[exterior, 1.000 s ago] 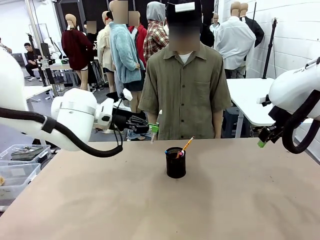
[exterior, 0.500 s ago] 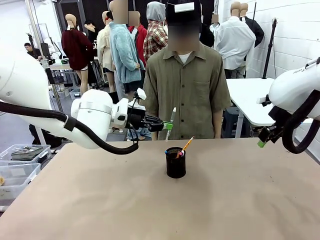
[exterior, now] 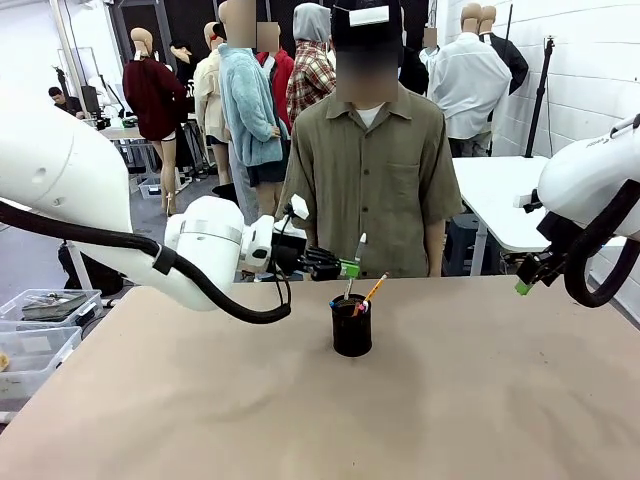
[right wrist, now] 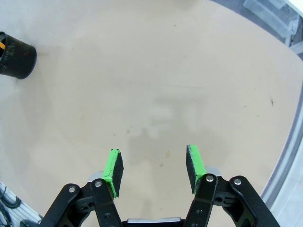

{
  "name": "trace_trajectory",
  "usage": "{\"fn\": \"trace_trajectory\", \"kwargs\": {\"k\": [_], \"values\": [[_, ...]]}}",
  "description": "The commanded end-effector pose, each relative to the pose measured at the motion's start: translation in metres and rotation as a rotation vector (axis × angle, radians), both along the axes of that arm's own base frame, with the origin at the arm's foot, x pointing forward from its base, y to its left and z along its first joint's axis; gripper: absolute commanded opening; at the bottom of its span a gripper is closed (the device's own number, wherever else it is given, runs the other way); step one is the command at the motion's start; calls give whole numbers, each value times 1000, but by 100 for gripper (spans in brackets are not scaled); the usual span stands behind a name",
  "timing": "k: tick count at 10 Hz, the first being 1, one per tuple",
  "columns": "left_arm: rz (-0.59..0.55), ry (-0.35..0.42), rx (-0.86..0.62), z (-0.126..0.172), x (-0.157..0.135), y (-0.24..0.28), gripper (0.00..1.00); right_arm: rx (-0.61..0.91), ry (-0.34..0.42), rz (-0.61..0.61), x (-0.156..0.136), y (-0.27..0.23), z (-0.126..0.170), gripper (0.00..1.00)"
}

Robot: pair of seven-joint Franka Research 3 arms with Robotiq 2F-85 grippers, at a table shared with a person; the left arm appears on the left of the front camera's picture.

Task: Place the pens into the pen holder.
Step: Pick up a writing instrument from the table and place it into the Pen holder.

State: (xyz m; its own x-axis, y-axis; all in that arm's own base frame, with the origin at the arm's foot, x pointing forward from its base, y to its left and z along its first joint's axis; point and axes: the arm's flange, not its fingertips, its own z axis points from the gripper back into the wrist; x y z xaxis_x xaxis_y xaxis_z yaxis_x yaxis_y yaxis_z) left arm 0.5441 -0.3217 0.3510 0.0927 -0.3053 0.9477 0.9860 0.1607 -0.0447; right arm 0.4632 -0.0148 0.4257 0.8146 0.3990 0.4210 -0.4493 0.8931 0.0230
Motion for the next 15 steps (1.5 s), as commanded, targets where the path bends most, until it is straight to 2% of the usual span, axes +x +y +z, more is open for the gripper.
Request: {"fn": "trace_trajectory", "kwargs": {"k": [1, 6, 7, 9, 10, 12, 14, 15], "values": [[-35, -34, 7, -9, 4, -8, 0, -23, -11, 8, -2, -1, -3, 68], [-7, 17, 16, -35, 4, 0, 0, -23, -11, 8, -2, -1, -3, 68], [-1, 15, 19, -36, 4, 3, 8, -23, -11, 8, -2, -1, -3, 68], [3, 9, 23, -35, 2, 6, 45, -23, -11, 8, -2, -1, -3, 68], [12, 6, 21, -33, 0, 8, 49, -23, -11, 8, -2, -1, -3, 68], [37, -8, 7, -22, -3, 17, 49, -23, -11, 8, -2, -1, -3, 68], [87, -13, 99, 4, -14, 41, 49, -23, -11, 8, -2, -1, -3, 68], [112, 12, 158, 22, -19, 56, 49, -23, -11, 8, -2, -1, -3, 68]]}}
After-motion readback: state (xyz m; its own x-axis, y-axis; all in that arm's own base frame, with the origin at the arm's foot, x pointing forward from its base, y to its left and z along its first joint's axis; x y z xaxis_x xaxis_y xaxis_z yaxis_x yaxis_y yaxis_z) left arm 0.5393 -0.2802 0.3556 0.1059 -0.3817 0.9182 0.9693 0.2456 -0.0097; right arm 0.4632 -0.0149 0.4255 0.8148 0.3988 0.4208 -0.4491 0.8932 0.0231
